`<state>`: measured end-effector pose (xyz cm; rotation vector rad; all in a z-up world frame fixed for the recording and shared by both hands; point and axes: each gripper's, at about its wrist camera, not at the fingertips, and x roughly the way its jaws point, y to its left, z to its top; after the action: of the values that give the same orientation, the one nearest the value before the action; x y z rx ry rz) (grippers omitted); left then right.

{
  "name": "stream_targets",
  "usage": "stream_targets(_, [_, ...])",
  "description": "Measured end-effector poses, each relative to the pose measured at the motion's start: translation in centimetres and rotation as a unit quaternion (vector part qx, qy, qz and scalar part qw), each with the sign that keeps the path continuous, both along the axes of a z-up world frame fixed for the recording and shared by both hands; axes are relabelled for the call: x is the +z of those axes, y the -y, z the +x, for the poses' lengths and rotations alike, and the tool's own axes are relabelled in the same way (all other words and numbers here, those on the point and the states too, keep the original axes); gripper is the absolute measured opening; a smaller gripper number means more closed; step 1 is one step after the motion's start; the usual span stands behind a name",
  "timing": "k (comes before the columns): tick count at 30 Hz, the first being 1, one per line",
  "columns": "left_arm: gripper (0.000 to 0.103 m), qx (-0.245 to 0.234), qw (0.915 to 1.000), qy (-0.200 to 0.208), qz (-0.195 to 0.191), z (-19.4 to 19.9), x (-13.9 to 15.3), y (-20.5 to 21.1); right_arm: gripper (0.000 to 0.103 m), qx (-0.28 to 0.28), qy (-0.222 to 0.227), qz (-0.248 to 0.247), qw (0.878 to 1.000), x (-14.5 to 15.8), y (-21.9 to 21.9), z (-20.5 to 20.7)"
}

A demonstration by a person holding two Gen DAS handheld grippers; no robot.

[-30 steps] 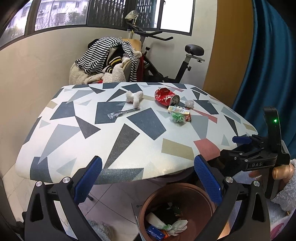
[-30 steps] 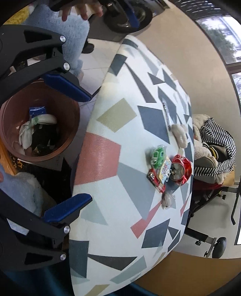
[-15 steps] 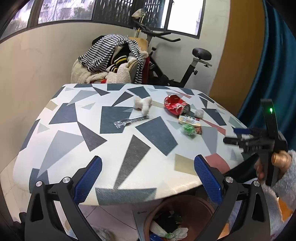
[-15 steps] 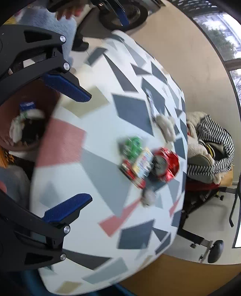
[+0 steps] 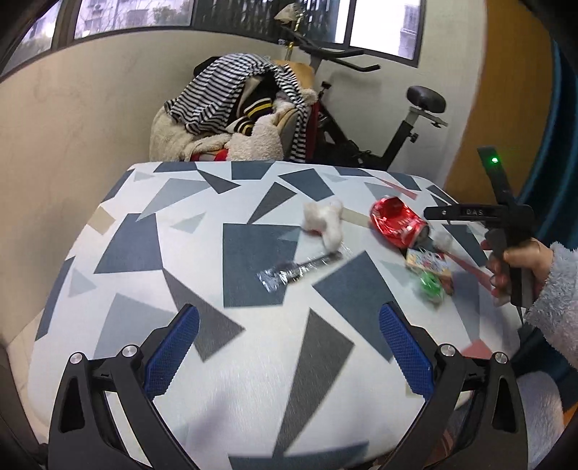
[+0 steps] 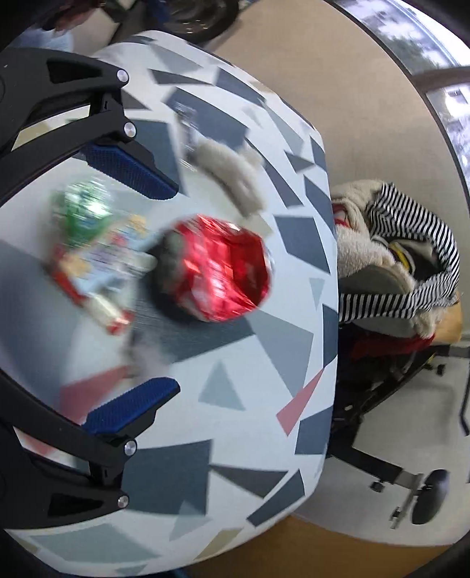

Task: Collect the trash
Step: 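Grasp the red Coca-Cola can with the right tool, then grasp the white fluffy cotton piece with the left tool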

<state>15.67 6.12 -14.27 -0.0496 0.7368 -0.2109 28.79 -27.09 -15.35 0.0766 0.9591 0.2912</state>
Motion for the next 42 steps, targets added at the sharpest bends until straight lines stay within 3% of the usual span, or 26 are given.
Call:
stream_targets(6, [0.097,0.014,0.9994,-0.001,-0.030,2.1,-0.6,-0.4,0.097,0.026,-0.044,-0.012,0.999,-1.4,-1.0,6.7])
stream_targets(10, [0.097,0.008,0.9994,-0.005,-0.032,2.7,-1.3,-0.1,0.097,0.048,-0.080,-0.027,0.995,-2.7,-2.5,8.7])
stream_targets(15, [0.095,0.011,0.9984,-0.014,-0.053,2.6,-1.8,-0.3,0.084,0.091,-0.106,-0.037,0.989,-4.1,-4.3,9.1])
stream_targets(18, [0.085,0.009,0.9982,-0.021,-0.056,2.5,-1.9,-0.5,0.065,0.119,-0.100,-0.036,0.987,-3.9,-5.0,8.5])
stream_targets(20, [0.081,0.009,0.9980,-0.025,-0.057,2.6,-2.0,-0.6,0.038,0.123,-0.093,-0.026,0.988,-3.4,-4.9,8.1])
stream_targets(21, [0.076,0.009,0.9977,-0.028,-0.061,2.5,-2.1,-0.7,0.031,0.125,-0.082,-0.016,0.989,-2.6,-4.9,7.7])
stream_targets(22, [0.073,0.008,0.9972,-0.031,-0.068,2.6,-2.0,-0.9,0.018,0.124,-0.067,-0.009,0.990,-1.9,-4.8,7.3])
stream_targets(25, [0.061,0.008,0.9948,-0.037,-0.094,2.9,-1.9,-1.3,0.008,0.115,-0.043,0.020,0.992,-0.5,-4.1,6.3])
stream_targets(27, [0.058,0.014,0.9934,-0.037,-0.108,3.4,-1.7,-1.4,0.008,0.095,-0.014,0.058,0.994,1.1,-2.7,4.8])
stream_targets(33, [0.053,-0.004,0.9894,-0.054,-0.135,7.5,-2.0,1.0,0.008,0.046,0.025,0.086,0.995,2.7,-1.7,1.8])
stream_targets(36, [0.050,-0.019,0.9883,-0.065,-0.137,10.2,-2.7,3.3,0.008,0.026,0.051,0.063,0.996,3.6,-1.0,-0.2])
stream_targets(38, [0.048,-0.029,0.9894,-0.074,-0.121,12.3,-3.3,5.0,0.008,0.017,0.069,0.043,0.997,4.0,-0.6,-1.6])
stream_targets(42, [0.044,-0.036,0.9925,-0.093,-0.070,15.7,-4.5,7.9,0.008,-0.014,0.065,0.071,0.995,3.9,1.4,-3.8])
